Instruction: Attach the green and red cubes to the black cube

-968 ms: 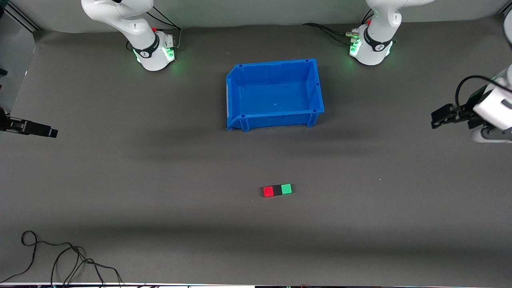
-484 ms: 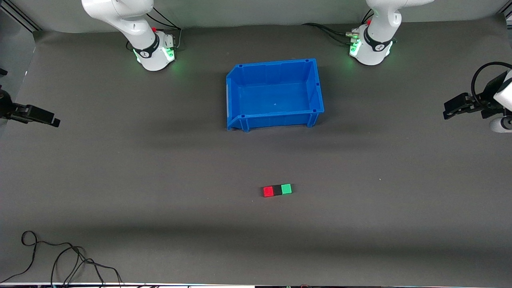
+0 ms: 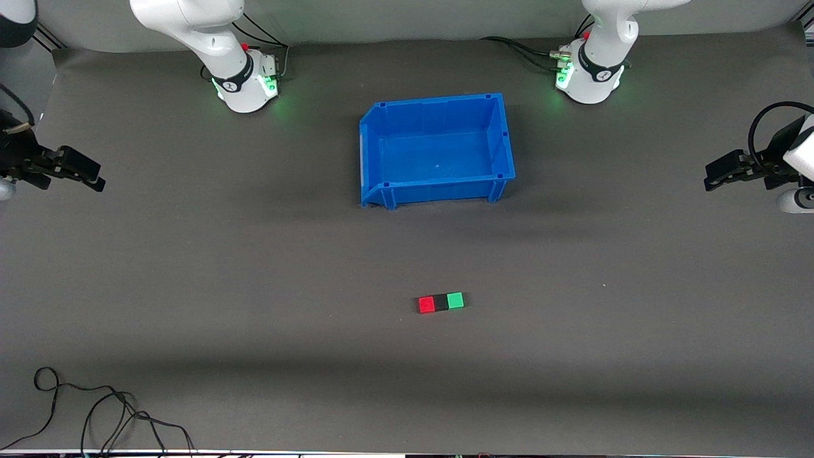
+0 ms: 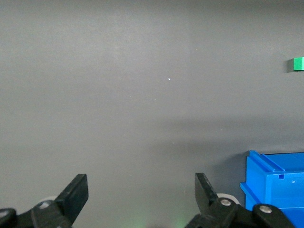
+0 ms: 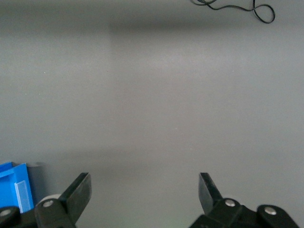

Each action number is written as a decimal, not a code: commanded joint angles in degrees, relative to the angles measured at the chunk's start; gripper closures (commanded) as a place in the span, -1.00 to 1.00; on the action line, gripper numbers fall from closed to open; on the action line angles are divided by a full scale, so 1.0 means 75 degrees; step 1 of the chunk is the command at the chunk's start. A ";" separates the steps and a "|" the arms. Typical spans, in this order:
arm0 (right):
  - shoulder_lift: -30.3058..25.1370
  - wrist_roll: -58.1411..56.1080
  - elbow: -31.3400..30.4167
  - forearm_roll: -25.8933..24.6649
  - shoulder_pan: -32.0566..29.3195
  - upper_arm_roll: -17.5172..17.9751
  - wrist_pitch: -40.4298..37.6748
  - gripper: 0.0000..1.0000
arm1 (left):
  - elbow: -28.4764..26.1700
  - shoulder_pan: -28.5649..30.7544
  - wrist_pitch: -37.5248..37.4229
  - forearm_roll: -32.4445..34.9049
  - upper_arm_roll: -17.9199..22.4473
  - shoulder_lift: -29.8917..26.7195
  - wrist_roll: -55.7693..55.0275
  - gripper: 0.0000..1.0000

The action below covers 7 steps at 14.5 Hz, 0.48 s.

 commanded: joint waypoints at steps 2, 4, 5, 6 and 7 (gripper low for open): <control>-0.0002 -0.0079 0.0060 -0.0138 -0.0165 0.0079 -0.0054 -1.00 | 0.0164 -0.0020 -0.0168 0.0106 0.0001 0.0064 -0.0001 -1.00; -0.0002 -0.0103 0.0060 -0.0091 -0.0165 0.0079 -0.0042 -1.00 | 0.0164 -0.0020 -0.0180 0.0106 0.0001 0.0064 -0.0048 -1.00; -0.0002 -0.0115 0.0037 0.0037 -0.0177 0.0068 -0.0030 -1.00 | 0.0164 -0.0020 -0.0180 0.0106 0.0001 0.0064 -0.0037 -1.00; -0.0014 -0.0103 0.0025 0.0270 -0.0258 0.0056 -0.0030 -1.00 | 0.0140 -0.0020 -0.0180 0.0106 0.0001 0.0064 -0.0013 -1.00; -0.0002 -0.0103 0.0014 0.0435 -0.0294 0.0056 -0.0030 -1.00 | 0.0152 -0.0020 -0.0180 0.0106 0.0001 0.0064 -0.0025 -1.00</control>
